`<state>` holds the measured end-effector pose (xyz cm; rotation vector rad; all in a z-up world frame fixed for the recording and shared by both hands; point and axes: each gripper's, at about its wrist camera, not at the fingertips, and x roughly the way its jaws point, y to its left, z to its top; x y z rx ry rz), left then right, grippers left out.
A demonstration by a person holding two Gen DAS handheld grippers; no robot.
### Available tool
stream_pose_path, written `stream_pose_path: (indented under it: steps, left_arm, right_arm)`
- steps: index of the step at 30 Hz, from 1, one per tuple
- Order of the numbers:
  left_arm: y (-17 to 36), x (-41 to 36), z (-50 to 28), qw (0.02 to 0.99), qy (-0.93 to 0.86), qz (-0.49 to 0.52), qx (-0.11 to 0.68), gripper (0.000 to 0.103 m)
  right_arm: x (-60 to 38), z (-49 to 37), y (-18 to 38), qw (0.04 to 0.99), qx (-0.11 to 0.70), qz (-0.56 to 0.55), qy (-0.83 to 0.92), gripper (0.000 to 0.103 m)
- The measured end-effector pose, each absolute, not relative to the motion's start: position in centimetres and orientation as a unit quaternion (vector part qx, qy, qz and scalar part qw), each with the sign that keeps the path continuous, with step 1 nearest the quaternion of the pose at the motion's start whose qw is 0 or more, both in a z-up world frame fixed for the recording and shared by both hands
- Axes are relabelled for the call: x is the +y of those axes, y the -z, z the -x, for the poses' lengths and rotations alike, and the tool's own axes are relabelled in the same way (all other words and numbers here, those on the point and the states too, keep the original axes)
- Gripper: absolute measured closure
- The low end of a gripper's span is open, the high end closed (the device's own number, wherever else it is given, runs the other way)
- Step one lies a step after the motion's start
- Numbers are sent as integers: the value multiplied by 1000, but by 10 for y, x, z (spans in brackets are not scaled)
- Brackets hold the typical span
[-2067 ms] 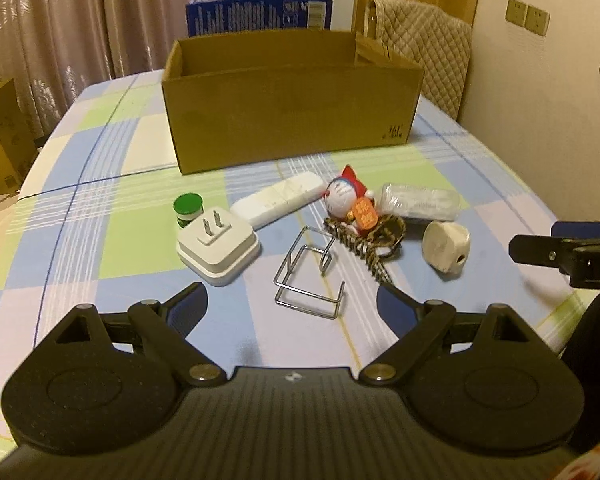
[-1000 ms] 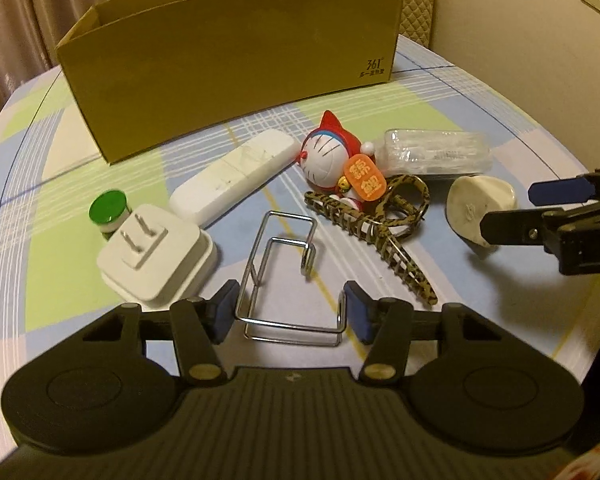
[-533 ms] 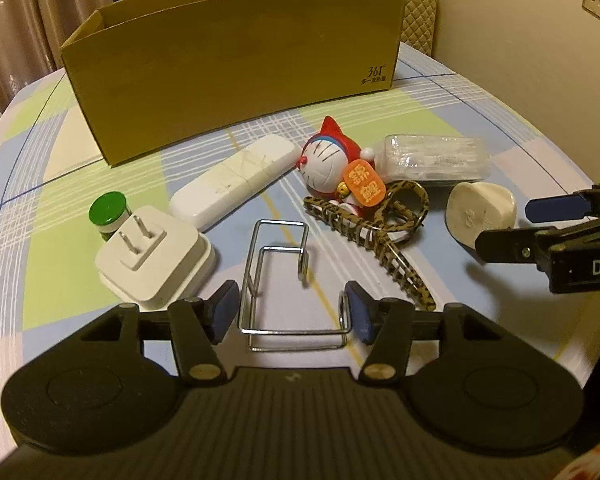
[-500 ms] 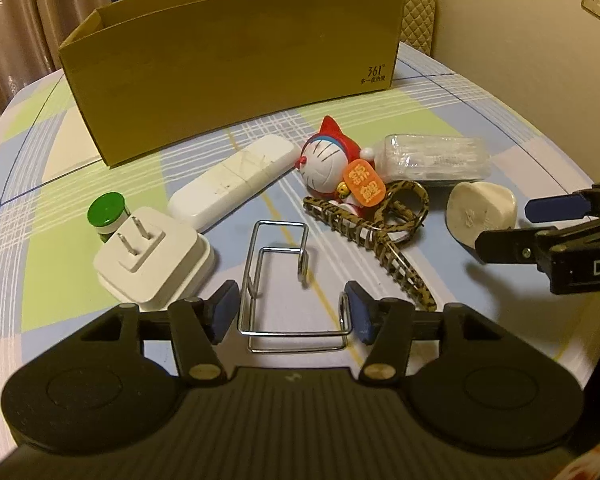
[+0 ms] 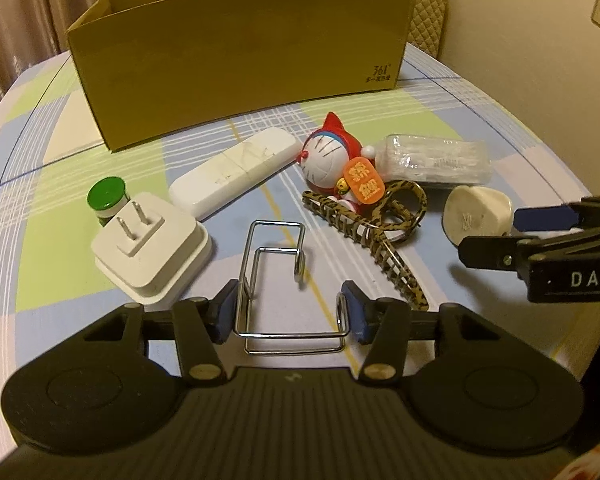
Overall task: Organize rigid objects
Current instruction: 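Grasp metal wire rack with left tool while right tool grasps white plug, then carry wire rack in left tool over box while right tool carries plug there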
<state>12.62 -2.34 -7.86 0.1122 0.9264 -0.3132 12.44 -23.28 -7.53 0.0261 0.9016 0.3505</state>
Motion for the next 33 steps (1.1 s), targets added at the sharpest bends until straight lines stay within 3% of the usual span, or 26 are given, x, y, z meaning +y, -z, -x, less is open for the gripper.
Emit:
stream_pose_path:
  steps: [5, 7, 10, 14, 33]
  left_arm:
    - [71, -22, -126, 885, 147, -42, 441, 54]
    - [69, -22, -126, 886, 145, -38, 439, 54]
    - [67, -22, -126, 886, 143, -37, 439, 54]
    - [68, -21, -125, 887, 141, -35, 438, 54]
    - [39, -18, -106, 898, 132, -18, 419, 54]
  right_arm:
    - [-231, -129, 76, 889, 426, -15, -168, 28]
    - [-230, -133, 78, 890, 425, -16, -167, 43]
    - [-229, -139, 81, 889, 426, -10, -165, 50]
    - [-227, -139, 80, 890, 424, -1, -164, 68]
    - [-226, -112, 45, 898, 404, -4, -174, 69]
